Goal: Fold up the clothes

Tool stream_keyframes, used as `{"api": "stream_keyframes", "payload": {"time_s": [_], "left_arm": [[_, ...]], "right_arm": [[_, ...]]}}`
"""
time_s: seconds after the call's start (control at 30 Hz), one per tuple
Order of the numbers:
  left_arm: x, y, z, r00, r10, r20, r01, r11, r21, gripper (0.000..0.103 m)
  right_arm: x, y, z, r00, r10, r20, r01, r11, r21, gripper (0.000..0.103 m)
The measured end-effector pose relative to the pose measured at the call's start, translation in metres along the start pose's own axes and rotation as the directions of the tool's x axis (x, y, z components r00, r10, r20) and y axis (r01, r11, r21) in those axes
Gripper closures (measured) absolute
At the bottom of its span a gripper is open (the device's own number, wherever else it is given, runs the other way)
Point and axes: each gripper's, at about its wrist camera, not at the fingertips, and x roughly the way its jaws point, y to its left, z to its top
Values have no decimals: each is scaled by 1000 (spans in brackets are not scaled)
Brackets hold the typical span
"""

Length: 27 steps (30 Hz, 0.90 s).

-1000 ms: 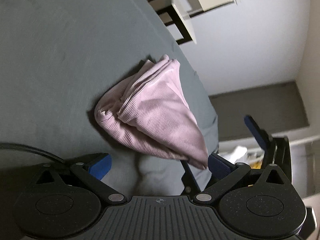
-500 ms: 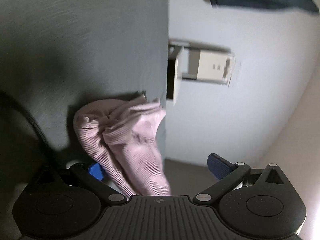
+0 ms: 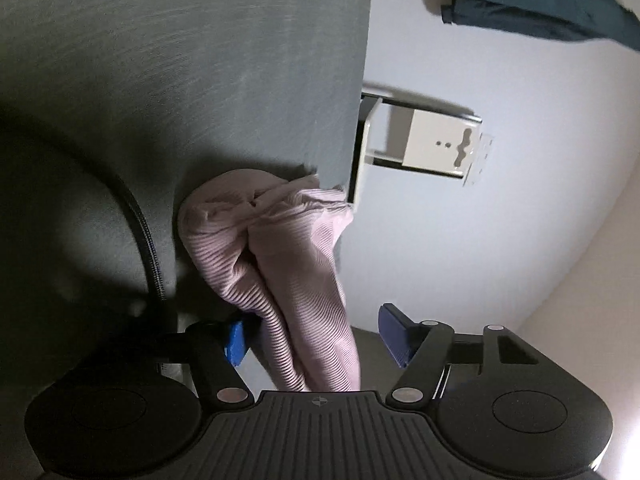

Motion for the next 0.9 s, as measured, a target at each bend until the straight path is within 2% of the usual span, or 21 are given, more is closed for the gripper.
{"api": "stream_keyframes", "payload": {"time_s": [0.13, 0.2, 0.27, 0.33, 0.43, 0.5, 0.57, 0.6, 0.67, 0.73, 0.8, 0.9], "left_arm": [[-5, -13, 9, 998, 60, -14, -59, 994, 93, 36], [-1, -20, 12, 998, 66, -22, -62, 986, 157, 37], [2, -24, 16, 997, 68, -28, -61, 978, 198, 49], [3, -24, 23, 997, 72, -39, -64, 984, 169, 60], [3, -24, 32, 996, 72, -57, -64, 989, 133, 66], [2, -23, 32, 995, 76, -64, -67, 989, 135, 67], [1, -23, 33, 995, 75, -71, -66, 990, 127, 68], [1, -22, 33, 995, 72, -75, -63, 991, 116, 68], [4, -19, 33, 994, 66, -83, -59, 994, 89, 68], [9, -16, 33, 994, 58, -88, -53, 997, 57, 68], [13, -13, 32, 995, 46, -91, -44, 999, 26, 68], [21, -13, 29, 995, 35, -89, -35, 999, 4, 68]], "right_arm": [[-5, -7, -3, 1000, 5, -4, -5, 998, 69, 0], [-6, -10, -4, 1000, 7, -8, -6, 995, 96, 0], [-8, -12, -5, 1000, 10, -15, -8, 993, 118, 0], [-10, -14, -5, 1000, 12, -18, -10, 991, 134, 0], [-19, -17, -7, 1000, 18, -19, -15, 981, 192, 0], [-28, -23, -10, 999, 47, -21, -39, 955, 294, 0], [-36, -30, -13, 996, 92, -19, -76, 906, 417, 0], [-37, -36, -18, 991, 133, -10, -110, 855, 507, 0], [-40, -49, -28, 976, 218, 26, -177, 709, 682, 0], [-36, -63, -46, 956, 282, 85, -221, 497, 839, 0], [-24, -75, -73, 930, 330, 162, -240, 209, 948, 0], [2, -81, -121, 884, 343, 318, -248, -232, 941, 0]]}}
